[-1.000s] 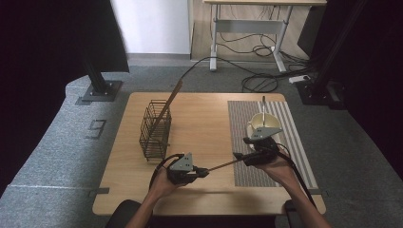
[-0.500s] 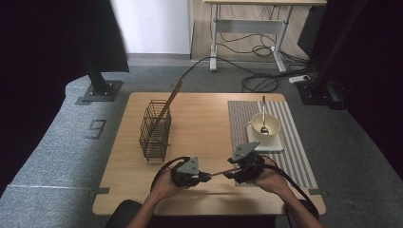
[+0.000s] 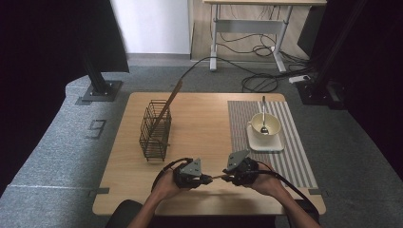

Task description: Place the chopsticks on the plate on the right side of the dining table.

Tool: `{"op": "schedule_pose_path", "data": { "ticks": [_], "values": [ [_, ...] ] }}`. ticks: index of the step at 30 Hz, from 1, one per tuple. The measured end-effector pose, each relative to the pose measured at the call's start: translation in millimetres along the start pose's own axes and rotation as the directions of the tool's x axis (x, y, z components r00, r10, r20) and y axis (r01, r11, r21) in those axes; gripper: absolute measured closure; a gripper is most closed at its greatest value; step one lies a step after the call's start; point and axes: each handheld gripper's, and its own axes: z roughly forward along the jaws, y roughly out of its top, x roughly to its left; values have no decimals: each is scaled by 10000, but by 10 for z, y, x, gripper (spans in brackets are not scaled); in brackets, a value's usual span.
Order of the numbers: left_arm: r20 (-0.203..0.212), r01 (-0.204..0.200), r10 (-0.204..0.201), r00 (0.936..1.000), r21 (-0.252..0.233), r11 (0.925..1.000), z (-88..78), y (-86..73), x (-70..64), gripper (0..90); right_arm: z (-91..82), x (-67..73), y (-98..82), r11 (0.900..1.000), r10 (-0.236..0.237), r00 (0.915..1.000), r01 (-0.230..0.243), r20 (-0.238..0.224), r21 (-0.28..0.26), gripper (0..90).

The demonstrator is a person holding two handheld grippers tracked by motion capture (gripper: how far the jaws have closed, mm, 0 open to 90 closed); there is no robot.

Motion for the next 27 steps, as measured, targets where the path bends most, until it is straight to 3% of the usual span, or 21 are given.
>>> {"op": "schedule_pose_path", "data": {
  "ticks": [8,13,17,21,27],
  "values": [
    [-267,-118,116,9996,-74,9999,-10,-11,12,761,-7,23,-9,9997,-210,9958,219,-891,90,824],
    [-655,-7,-8,9979,-238,9997,-19,-20,17,615,-12,34,-9,9997,-187,9956,201,-923,135,825],
    [-1104,378,-426,9930,-458,9982,-39,-39,48,483,-59,6,-15,10000,-83,9965,84,-834,13,825],
    [-1180,983,-1069,9872,-760,9922,-47,-58,82,375,-118,-32,-32,10000,76,9980,-78,-628,-32,825],
    [-1452,1499,-1638,9757,-1025,9834,-26,-70,94,176,-173,-62,-52,9995,292,9985,-297,-462,-99,824]
  ]
}}
